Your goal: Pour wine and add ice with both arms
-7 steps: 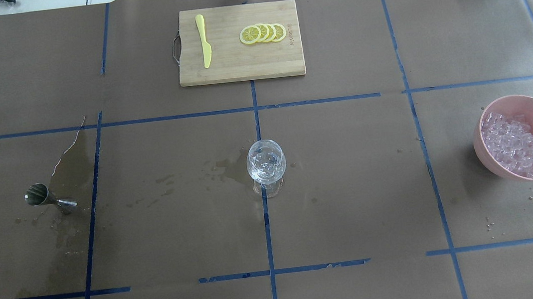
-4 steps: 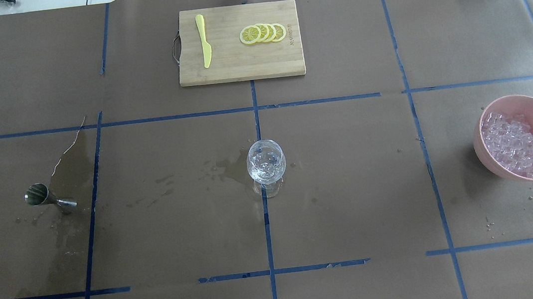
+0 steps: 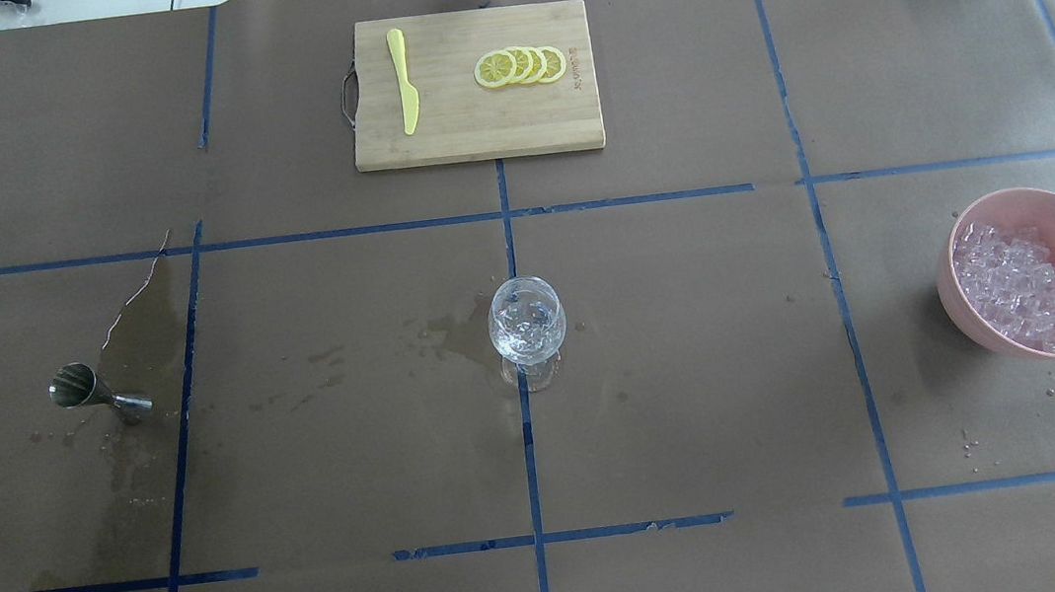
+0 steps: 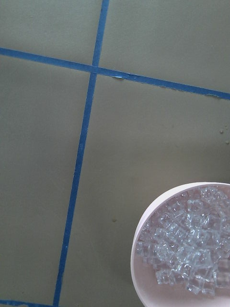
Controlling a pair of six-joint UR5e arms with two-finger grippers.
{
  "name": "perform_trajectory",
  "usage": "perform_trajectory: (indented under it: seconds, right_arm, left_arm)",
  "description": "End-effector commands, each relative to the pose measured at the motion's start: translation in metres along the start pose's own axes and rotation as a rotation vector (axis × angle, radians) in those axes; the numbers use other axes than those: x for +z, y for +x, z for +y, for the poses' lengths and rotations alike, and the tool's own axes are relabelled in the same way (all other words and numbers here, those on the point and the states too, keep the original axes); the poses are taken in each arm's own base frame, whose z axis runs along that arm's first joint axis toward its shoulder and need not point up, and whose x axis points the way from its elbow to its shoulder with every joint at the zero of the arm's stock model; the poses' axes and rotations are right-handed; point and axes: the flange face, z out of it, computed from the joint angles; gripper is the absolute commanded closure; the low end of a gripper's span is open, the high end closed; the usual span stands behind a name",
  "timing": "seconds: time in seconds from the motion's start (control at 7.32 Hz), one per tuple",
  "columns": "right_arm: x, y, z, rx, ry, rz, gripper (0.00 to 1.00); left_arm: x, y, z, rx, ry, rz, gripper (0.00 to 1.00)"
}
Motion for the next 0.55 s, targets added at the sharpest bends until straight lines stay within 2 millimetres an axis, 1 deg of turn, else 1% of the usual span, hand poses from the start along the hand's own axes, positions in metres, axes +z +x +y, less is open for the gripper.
perform_trajectory:
  seconds: [0.0,0.14,0.41]
  right_arm:
    - [0.002,0.0,-0.001,-0.002,-0.004,0.001,0.0]
    - [0.001,0.0,-0.001,-0.003,-0.001,-0.001,0.0]
    - [0.0,-0.002,0.0,-0.007,0.002,-0.002,0.0]
  left_arm:
    - [-0.002,0.002,-0.002,0.008,0.008,0.001,0.0]
    - [-0.003,0.003,-0.003,0.014,0.012,0.0,0.0]
    - [-0.008,0.007,-0.013,0.026,0.027,0.0,0.0]
